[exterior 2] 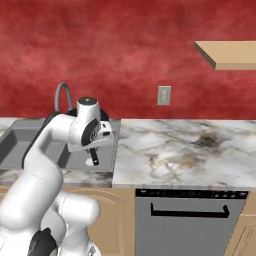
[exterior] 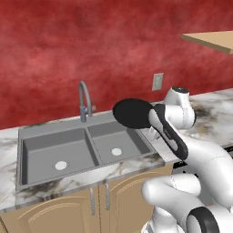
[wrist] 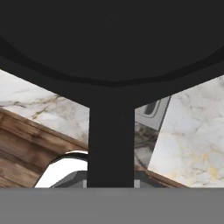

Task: Move the pot and pan from the stove into the sink.

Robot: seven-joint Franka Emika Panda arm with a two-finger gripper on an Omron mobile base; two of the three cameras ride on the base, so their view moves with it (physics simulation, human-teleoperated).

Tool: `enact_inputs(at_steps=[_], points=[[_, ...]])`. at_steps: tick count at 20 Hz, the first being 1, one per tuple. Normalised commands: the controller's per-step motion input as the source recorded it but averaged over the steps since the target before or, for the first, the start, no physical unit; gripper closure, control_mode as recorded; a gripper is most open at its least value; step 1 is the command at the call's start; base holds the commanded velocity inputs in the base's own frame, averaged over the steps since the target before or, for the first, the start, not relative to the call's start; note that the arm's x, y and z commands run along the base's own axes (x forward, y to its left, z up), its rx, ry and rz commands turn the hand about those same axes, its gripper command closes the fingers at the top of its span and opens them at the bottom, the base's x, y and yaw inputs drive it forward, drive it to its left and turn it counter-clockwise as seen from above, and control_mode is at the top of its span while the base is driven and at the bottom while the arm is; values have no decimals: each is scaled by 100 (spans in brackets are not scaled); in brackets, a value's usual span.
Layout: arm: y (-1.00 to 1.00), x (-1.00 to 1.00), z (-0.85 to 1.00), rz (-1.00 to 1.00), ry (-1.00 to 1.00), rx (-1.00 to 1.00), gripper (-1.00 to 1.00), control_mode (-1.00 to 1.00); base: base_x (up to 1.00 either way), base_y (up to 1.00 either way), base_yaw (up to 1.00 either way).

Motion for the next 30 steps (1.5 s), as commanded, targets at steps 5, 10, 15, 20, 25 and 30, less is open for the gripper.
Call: enact_inputs(at_steps=[5, 10, 15, 20, 25, 30], points=[[3, 7, -13, 0, 2, -1, 100, -100, 0, 0, 0], [8, 8, -23, 0, 3, -5, 100, -100, 0, 0, 0], [12, 13, -29, 0, 1, -4, 100, -100, 0, 0, 0], [19, 22, -30, 0, 1, -4, 100, -100, 0, 0, 0], [25, 34, -31, 0, 2, -5, 100, -100, 0, 0, 0], [24, 45, -34, 0, 2, -5, 100, -100, 0, 0, 0]])
